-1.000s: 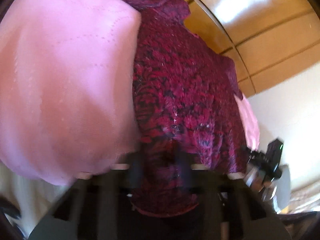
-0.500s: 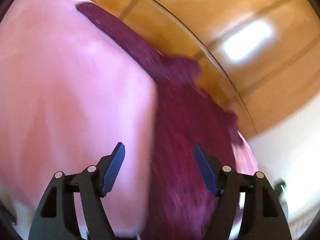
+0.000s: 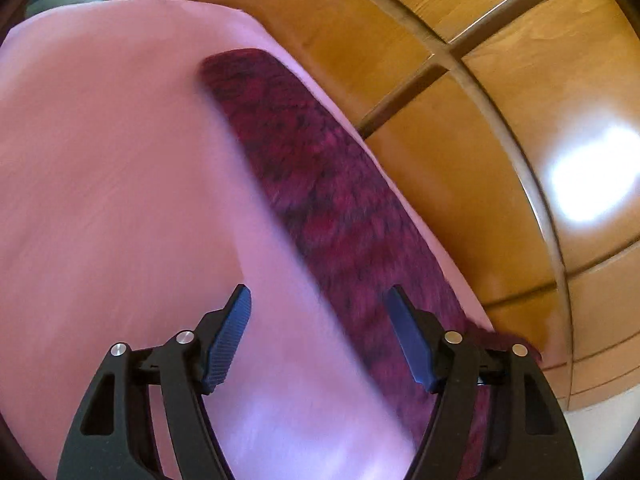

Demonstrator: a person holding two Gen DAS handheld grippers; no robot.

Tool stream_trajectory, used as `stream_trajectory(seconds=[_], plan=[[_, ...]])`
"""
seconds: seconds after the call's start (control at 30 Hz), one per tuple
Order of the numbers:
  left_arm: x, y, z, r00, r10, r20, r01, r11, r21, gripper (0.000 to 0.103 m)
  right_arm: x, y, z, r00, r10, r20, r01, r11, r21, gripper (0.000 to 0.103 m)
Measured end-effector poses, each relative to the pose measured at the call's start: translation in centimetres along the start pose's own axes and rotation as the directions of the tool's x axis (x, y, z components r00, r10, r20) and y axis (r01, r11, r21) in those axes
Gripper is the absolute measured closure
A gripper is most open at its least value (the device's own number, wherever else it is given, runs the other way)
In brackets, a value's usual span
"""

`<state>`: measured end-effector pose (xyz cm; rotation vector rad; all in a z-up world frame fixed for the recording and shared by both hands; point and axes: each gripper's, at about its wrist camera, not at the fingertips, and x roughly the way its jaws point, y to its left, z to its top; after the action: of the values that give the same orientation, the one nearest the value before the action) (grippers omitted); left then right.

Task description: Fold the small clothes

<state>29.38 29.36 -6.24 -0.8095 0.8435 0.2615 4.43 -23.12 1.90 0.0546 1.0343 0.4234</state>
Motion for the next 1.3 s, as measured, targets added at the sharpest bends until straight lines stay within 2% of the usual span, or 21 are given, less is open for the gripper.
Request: stream_trajectory(seconds=[0.03, 0.17, 0.2, 0.23, 0.27, 0.37, 0.5, 0.6, 0.73, 0.8, 0.9, 0.97, 1.03, 1.1, 1.17, 1.23, 1.3], plan=[[1.1, -0.1, 0.9, 0.999, 0.044, 0.004, -0.044, 0.999, 0.003, 0.034, 0.2, -0.1, -0.3, 1.000, -0.006, 0.003, 0.006, 1.000, -0.013, 0.030], [4.2, -0.2, 3.6, 0.996, 0.084, 0.026, -0.083, 0.996, -0.027, 0.034, 1.0, -0.4, -0.6, 1.000, 0.007, 0.007, -0.007, 1.000, -0.013, 0.025], [4.4, -0.4, 4.2, 0.996, 0.088, 0.032, -0.087, 0.996, -0.026, 0.037, 1.2, -0.4, -0.5, 1.000, 0.008, 0.006, -0.007, 1.000, -0.009, 0.024], [4.8, -0.6, 4.7, 0.993, 0.113, 0.033, -0.113, 0.993, -0.015, 0.068, 1.1, -0.5, -0.5, 1.000, 0.007, 0.006, -0.007, 1.000, -0.010, 0.023], [4.8, -0.6, 5.0, 0.992, 0.124, 0.030, -0.124, 0.992, -0.003, 0.087, 1.1, -0.4, -0.4, 1.000, 0.004, 0.005, -0.004, 1.000, -0.015, 0.022], [2.6, 0.6, 5.3, 0.990, 0.103, 0.091, -0.102, 0.995, -0.020, 0.091, 1.2, -0.2, -0.3, 1.000, -0.006, 0.005, 0.007, 1.000, -0.029, 0.019], [-2.4, 4.1, 3.1, 0.976, 0.142, 0.163, -0.133, 0.989, -0.064, 0.092, 1.6, -0.1, 0.0, 1.000, -0.011, 0.010, 0.011, 1.000, -0.025, 0.019], [-5.4, 7.3, 0.8, 0.969, 0.178, 0.171, -0.156, 0.978, -0.136, 0.092, 1.9, 0.0, -0.1, 1.000, -0.018, 0.016, 0.018, 0.999, -0.028, 0.019], [-7.6, 9.3, -2.4, 0.961, 0.216, 0.171, -0.183, 0.965, -0.190, 0.090, 2.0, 0.1, -0.2, 0.999, -0.022, 0.028, 0.023, 0.999, -0.029, 0.019], [-7.9, 8.4, -3.3, 0.953, 0.250, 0.174, -0.224, 0.962, -0.153, 0.083, 2.0, 0.1, -0.2, 0.999, -0.019, 0.030, 0.020, 0.999, -0.026, 0.019], [-9.0, 5.9, -3.9, 0.921, 0.342, 0.188, -0.329, 0.939, -0.099, 0.066, 1.6, -0.2, 0.0, 1.000, 0.001, 0.018, -0.001, 1.000, -0.012, 0.019], [-9.6, 4.3, -4.9, 0.926, 0.325, 0.190, -0.320, 0.946, -0.059, 0.050, 0.6, -1.3, 0.4, 0.999, 0.042, 0.019, -0.043, 0.998, 0.034, 0.028], [-10.6, 1.0, -7.1, 0.933, 0.286, 0.218, -0.299, 0.954, 0.028, 0.048, -1.3, -4.4, 0.6, 0.996, 0.073, 0.056, -0.081, 0.986, 0.147, 0.030], [-11.6, -2.0, -10.2, 0.950, 0.222, 0.219, -0.257, 0.955, 0.148, 0.048, -3.1, -8.2, 0.5, 0.992, 0.076, 0.103, -0.101, 0.958, 0.268, 0.031], [-11.4, -4.9, -13.2, 0.968, 0.146, 0.202, -0.194, 0.950, 0.244, 0.045, -4.9, -13.6, 0.0, 0.988, 0.041, 0.148, -0.099, 0.908, 0.407, 0.040], [-10.7, -8.3, -17.2, 0.987, 0.080, 0.142, -0.127, 0.925, 0.358, 0.045, -6.1, -19.0, -0.4, 0.985, 0.005, 0.175, -0.098, 0.845, 0.525, 0.050], [-9.6, -11.2, -20.4, 0.996, 0.031, 0.081, -0.064, 0.895, 0.442, 0.045, -6.9, -25.1, -0.8, 0.977, -0.033, 0.209, -0.111, 0.761, 0.639, 0.049]])
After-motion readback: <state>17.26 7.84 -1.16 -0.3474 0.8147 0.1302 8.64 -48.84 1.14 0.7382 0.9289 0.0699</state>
